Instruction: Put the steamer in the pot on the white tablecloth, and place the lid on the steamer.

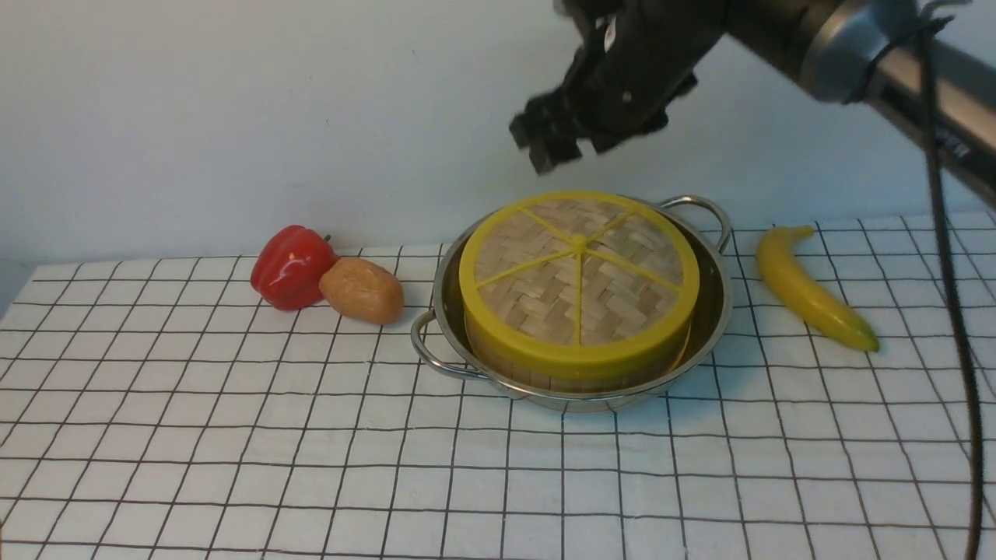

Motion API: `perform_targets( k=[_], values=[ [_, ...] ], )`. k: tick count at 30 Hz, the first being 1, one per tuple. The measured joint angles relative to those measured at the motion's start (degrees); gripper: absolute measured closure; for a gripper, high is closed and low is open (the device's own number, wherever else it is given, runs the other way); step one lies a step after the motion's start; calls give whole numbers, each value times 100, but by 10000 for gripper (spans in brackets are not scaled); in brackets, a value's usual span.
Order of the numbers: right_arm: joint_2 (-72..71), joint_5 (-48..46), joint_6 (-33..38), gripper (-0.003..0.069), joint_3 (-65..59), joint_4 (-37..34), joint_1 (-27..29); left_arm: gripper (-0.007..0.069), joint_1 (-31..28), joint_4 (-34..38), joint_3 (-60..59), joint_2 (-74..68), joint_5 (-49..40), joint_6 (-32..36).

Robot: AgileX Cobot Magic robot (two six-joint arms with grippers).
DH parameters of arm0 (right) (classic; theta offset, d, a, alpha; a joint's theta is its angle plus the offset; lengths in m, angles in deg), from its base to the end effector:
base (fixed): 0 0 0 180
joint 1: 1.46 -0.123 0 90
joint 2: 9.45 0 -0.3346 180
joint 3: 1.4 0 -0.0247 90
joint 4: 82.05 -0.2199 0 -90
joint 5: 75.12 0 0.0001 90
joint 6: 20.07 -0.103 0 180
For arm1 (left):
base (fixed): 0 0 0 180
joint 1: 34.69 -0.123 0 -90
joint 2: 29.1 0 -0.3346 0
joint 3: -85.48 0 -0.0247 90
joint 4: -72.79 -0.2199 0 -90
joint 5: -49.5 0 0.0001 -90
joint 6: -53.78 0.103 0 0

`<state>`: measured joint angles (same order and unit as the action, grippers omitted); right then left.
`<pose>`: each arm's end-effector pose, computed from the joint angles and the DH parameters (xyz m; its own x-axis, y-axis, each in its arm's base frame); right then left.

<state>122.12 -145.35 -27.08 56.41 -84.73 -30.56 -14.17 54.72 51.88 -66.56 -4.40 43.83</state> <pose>0.4230 0.2407 0.3753 -0.7699 -0.2711 -0.5777 -0.4063 0.9063 0.1163 0.0254 0.0181 0.3660 -0.5155 0.2097 -0.8308 0.1522 0.9766 0.1521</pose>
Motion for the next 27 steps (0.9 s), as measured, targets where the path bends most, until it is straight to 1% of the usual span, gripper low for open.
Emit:
perform_targets(
  k=[1,4,7,8,9,10,12,14,17,20,22,23,25,27],
  values=[
    [-47,0,-6,186,61,0,0,633,0,-9,0,0,12,0],
    [-561,12,-11,289,259,0,0,633,0,-206,0,0,154,0],
    [-1050,12,-5,445,198,62,0,632,0,-365,0,0,325,0],
    [-1284,2,1,526,105,77,0,627,0,-426,0,0,379,0],
    [-1319,2,8,537,89,77,0,625,0,-439,0,0,387,0],
    [-1493,-4,38,594,-8,84,0,624,0,-467,0,0,433,0],
    [-1812,-4,122,659,-212,86,0,623,0,-491,0,0,461,0],
    [-2109,-4,199,671,-527,91,0,623,0,-507,0,0,477,0],
    [-2798,-4,290,672,-1364,134,0,623,0,-512,0,0,585,0],
    [-3586,23,355,672,-2512,148,0,623,0,-519,0,0,594,0],
    [-4116,331,373,672,-3326,153,0,622,0,-519,0,0,594,0],
    [-4174,331,373,672,-3420,153,0,620,0,-519,0,0,594,0],
    [-4925,1070,373,672,-4645,153,0,613,0,-524,0,0,594,0],
    [-5475,1787,318,672,-5615,153,0,613,0,-521,0,0,594,0]
  ],
)
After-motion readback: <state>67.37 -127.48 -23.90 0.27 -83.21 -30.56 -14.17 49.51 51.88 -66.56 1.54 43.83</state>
